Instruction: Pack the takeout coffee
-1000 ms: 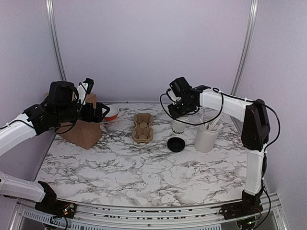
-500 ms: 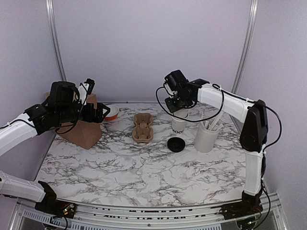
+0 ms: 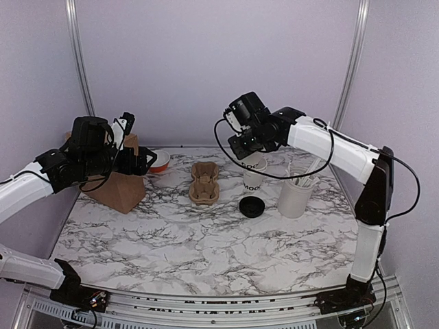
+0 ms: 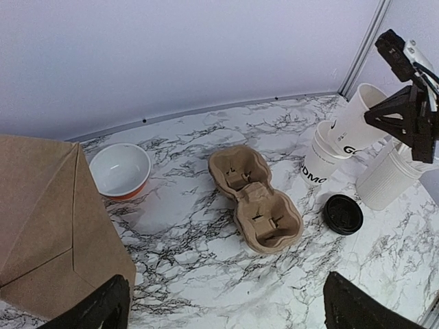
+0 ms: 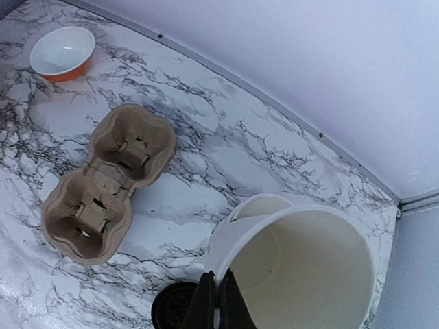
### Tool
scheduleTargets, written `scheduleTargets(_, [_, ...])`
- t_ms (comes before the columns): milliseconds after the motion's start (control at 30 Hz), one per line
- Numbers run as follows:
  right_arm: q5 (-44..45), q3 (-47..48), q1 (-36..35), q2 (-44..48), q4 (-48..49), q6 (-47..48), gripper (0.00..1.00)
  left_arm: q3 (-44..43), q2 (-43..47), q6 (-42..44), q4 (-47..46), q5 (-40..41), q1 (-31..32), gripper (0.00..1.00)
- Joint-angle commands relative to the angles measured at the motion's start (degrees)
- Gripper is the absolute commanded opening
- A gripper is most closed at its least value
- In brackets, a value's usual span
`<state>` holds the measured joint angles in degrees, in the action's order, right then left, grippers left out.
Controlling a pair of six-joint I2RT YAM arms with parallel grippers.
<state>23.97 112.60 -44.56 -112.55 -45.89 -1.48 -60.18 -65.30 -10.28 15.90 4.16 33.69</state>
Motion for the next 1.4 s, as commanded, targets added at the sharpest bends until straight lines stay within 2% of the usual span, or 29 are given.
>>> scheduleTargets(0, [-2.9, -5.2, -3.1, 7.2, 2.4, -1.0, 0.0, 0.4, -0.4, -0.6, -1.5, 1.1, 0.1, 0.99])
scheduleTargets(200, [-3.3, -13.3, -10.6, 11.0, 5.0, -2.2, 0.0, 0.4, -0.5, -0.8, -1.5, 1.3, -0.1, 0.99])
scheduleTargets(600, [-8.5, -22.2, -17.0, 12.6, 7.8, -5.8, 0.0, 0.3, -1.1, -0.9, -1.3, 1.1, -0.1, 0.99])
scheduleTargets(933, [-10.5, -25.2, -21.9, 9.7, 10.5, -7.1, 0.0, 0.3, -1.7, -1.0, -1.2, 1.1, -0.2, 0.99])
scheduleTargets(1367, [-10.7, -25.7, -24.6, 6.5, 12.3, -7.8, 0.0, 0.3, -2.3, -1.0, -1.2, 1.2, -0.2, 0.99])
